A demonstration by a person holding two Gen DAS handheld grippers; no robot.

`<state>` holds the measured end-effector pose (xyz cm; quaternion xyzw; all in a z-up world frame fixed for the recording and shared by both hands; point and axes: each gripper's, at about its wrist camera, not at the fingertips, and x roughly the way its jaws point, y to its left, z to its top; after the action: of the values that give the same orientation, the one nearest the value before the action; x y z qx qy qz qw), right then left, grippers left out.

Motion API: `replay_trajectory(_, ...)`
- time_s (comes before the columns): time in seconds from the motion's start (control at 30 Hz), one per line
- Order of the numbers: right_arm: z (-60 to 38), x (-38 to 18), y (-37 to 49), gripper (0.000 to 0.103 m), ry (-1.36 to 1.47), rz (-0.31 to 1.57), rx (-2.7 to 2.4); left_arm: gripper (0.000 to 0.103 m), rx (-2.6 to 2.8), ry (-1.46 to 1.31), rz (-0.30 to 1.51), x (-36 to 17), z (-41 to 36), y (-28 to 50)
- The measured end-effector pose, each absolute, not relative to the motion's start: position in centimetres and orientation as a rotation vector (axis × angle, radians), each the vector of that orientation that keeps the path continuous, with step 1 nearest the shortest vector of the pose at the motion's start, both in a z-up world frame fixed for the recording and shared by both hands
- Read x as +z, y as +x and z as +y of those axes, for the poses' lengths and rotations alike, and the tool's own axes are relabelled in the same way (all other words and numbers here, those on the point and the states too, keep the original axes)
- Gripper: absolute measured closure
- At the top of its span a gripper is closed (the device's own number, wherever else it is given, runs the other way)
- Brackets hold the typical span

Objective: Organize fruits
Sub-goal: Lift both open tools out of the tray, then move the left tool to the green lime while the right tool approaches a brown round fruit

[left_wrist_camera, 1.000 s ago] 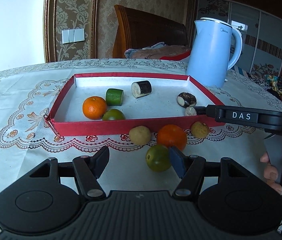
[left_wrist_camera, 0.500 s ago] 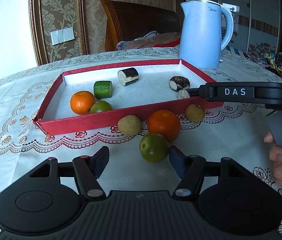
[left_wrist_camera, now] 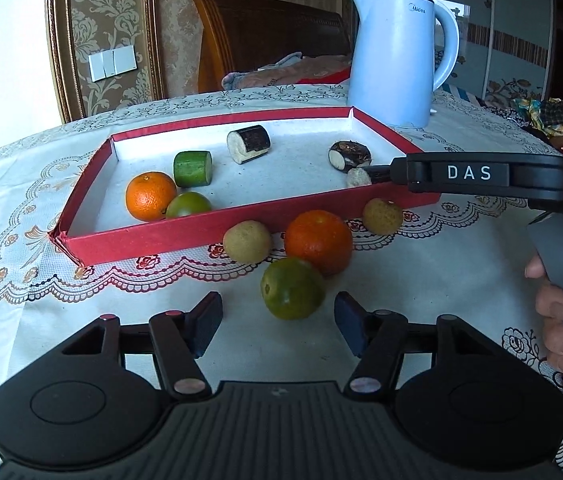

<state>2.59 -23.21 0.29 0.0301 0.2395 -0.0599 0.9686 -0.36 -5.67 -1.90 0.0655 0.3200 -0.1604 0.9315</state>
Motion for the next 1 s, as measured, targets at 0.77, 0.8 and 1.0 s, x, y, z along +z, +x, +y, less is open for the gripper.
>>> replay_trajectory(0.77, -24.2, 0.2, -1.1, 0.001, 0.027, 0.499, -0.052, 0.073, -0.319, 0.140, 0.626, -1.7, -4.4, -1.4)
replay_trajectory(0.8, -24.1, 0.1, -1.3, 0.003, 0.014, 0.507, -0.040, 0.073, -0.312, 0.135, 0.626, -1.7, -4.1, -1.4)
replay_trajectory(1.0, -22.2, -0.1, -0.7, 0.015, -0.050, 0.550, 0.031, 0.073, -0.253, 0.068, 0.645, -1.6, -2.2, -0.9)
